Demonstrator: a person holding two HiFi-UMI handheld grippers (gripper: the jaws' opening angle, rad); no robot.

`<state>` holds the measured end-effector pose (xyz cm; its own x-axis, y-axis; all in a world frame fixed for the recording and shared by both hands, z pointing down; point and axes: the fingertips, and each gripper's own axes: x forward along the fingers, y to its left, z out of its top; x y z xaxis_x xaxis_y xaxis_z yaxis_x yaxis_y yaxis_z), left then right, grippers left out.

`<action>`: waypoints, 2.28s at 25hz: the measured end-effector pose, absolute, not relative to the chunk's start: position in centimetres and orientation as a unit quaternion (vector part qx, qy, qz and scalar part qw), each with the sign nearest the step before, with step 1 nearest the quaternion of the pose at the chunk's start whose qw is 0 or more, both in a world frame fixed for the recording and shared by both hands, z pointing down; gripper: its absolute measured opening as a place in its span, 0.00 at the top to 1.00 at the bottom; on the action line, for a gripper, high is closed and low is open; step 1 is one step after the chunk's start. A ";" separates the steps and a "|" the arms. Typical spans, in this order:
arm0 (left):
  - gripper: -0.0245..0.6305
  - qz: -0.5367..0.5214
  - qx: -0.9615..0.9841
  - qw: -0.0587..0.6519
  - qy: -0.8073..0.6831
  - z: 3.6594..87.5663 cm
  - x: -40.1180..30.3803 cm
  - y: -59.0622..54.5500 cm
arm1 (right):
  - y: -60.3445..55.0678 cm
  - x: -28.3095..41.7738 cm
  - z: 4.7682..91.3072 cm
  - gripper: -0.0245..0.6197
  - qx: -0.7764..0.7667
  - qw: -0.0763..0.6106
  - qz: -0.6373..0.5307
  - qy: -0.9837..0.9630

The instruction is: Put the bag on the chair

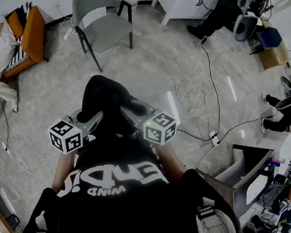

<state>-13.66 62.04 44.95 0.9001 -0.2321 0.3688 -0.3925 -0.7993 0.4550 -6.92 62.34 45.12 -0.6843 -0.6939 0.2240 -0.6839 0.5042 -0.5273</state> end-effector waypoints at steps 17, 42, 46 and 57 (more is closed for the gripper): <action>0.88 0.140 0.939 0.282 -0.142 44.6 -14.4 59.8 | 59.7 -7.6 44.9 0.86 -0.415 0.029 -0.314 0.853; 0.88 0.155 0.939 0.277 -0.130 45.7 -13.4 46.5 | 46.3 -6.6 45.9 0.86 -0.425 0.045 -0.323 0.845; 0.88 0.159 0.937 0.279 -0.134 45.3 -12.2 43.0 | 42.9 -5.4 45.6 0.86 -0.415 0.045 -0.331 0.847; 0.88 0.156 0.930 0.288 -0.165 44.6 -8.2 31.8 | 31.6 -1.6 44.8 0.86 -0.387 0.041 -0.339 0.857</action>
<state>-8.22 31.81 44.61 0.8969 -0.2171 0.3854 -0.3968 -0.7798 0.4843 -1.57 31.60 44.80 -0.6975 -0.6905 0.1916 -0.6348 0.4714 -0.6122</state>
